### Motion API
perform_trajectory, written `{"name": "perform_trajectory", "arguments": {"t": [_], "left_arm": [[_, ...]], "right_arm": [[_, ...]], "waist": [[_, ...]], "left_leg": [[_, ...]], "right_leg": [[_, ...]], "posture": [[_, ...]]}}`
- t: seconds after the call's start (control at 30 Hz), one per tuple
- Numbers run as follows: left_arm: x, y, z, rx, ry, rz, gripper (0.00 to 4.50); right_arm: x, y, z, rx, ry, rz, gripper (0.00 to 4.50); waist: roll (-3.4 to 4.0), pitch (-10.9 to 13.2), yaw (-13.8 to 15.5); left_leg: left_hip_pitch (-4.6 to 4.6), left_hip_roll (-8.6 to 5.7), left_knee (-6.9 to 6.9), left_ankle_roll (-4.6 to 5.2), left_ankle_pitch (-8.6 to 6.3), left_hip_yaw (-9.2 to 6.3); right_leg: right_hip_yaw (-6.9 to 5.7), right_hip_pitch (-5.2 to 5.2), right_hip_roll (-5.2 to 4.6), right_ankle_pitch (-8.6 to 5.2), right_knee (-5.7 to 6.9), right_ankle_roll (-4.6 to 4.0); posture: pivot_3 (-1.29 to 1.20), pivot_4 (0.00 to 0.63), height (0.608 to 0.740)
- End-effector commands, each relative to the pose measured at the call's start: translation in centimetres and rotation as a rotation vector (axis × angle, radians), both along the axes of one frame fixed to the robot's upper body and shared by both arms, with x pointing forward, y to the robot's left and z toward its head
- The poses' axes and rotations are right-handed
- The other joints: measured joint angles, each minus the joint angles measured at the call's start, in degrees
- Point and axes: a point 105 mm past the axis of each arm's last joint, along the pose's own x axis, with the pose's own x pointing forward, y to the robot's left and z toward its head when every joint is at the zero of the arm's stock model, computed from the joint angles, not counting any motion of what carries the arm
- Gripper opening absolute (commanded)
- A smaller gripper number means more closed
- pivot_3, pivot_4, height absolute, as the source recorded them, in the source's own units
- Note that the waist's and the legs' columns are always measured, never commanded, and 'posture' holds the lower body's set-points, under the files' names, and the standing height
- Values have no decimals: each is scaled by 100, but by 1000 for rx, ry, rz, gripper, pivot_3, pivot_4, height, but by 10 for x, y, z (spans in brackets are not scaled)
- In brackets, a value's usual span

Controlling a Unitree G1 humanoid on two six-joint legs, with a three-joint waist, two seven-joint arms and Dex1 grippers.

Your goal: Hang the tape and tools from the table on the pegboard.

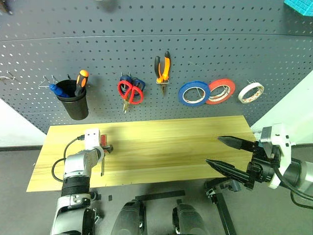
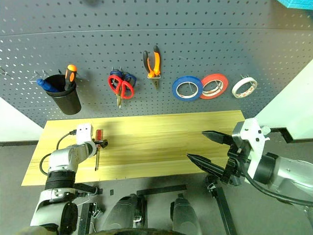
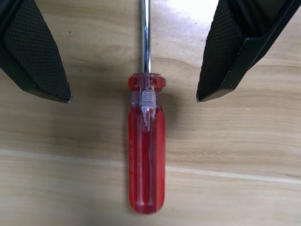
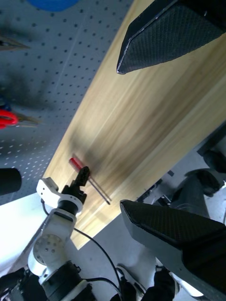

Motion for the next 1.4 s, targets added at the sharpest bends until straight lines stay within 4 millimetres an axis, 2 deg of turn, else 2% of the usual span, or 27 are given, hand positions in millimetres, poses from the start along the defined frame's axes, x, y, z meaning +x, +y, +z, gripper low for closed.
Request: {"name": "perform_trajectory", "arguments": {"t": [0.03,0.3,0.57,0.67,0.97,1.27,1.4], "left_arm": [[9,5,8,6,-37,13,4439],[15,1,4,4,-41,12,4439],[11,4,2,4,-25,34,4439],[8,6,2,8,-17,41,3868],[-4,13,0,20,16,70,896],[-4,9,1,9,14,59,863],[-6,-5,2,-4,-4,1,863]], "right_arm": [[-5,3,8,-15,-29,12,4500],[-8,2,6,-19,-10,-2,4500],[-9,1,5,-22,-1,-10,4500],[-8,2,4,-21,-2,-9,4500],[-6,2,2,-21,-2,-11,4500],[-5,2,0,-20,-1,-18,4500],[-2,2,-1,-18,-7,-20,4500]], "waist": [[-2,35,-2],[-3,61,-14],[-6,70,-111],[-8,72,-139],[-10,78,-136],[-11,81,-134],[-10,82,-132]], "left_leg": [[-1,0,0,1,0,0],[-4,-4,-51,7,-4,8],[-3,-5,-73,7,-4,11],[-2,-5,-71,7,-4,12],[-1,-5,-74,6,-4,13],[-1,-5,-75,6,-4,13],[-2,-5,-76,6,-4,14]], "right_leg": [[-1,0,-1,0,-1,0],[-9,-2,-7,2,-58,3],[-14,-4,-9,2,-73,4],[-14,-2,-10,2,-73,4],[-14,-4,-11,2,-73,4],[-15,-5,-13,1,-75,3],[-15,-6,-13,1,-76,3]], "posture": [[-154,237,740],[-169,248,740],[-165,248,740],[-162,246,740],[-152,245,740],[-151,245,740],[-137,232,740]]}}
